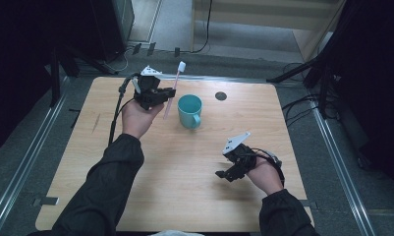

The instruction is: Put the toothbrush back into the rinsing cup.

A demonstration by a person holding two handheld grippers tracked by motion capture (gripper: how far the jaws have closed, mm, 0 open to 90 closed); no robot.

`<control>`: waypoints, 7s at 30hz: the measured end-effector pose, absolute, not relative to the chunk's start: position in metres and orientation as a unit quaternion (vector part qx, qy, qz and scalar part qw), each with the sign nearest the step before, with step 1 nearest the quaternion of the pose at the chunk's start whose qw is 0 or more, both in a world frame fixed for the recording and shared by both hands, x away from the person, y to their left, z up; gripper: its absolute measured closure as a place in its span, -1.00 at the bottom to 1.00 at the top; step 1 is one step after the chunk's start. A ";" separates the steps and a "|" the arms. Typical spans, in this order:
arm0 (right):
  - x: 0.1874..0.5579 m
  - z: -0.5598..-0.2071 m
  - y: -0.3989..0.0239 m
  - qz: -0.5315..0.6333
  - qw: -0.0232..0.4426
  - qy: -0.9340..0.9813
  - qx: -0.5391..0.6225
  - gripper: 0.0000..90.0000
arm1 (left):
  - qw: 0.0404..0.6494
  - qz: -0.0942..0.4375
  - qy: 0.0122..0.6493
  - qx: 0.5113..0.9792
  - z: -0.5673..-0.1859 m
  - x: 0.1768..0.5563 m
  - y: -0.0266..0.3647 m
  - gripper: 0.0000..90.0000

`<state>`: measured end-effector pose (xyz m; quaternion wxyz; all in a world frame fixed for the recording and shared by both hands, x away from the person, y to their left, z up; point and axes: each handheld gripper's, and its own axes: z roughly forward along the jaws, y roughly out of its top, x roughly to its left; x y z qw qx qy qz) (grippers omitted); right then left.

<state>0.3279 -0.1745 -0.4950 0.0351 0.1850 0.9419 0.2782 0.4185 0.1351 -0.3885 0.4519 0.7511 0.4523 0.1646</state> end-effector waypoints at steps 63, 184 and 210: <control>0.331 -0.496 -0.170 0.274 0.032 0.944 0.179 -0.51 | 0.395 0.127 0.458 0.786 -0.450 0.473 0.076 0.86; 0.328 -0.500 -0.161 0.274 0.052 0.948 0.154 -0.58 | 0.346 0.054 0.468 0.811 -0.465 0.325 0.213 -0.02; 0.330 -0.501 -0.160 0.269 0.050 0.950 0.152 -0.58 | 0.355 0.051 0.481 0.800 -0.469 0.320 0.223 -0.05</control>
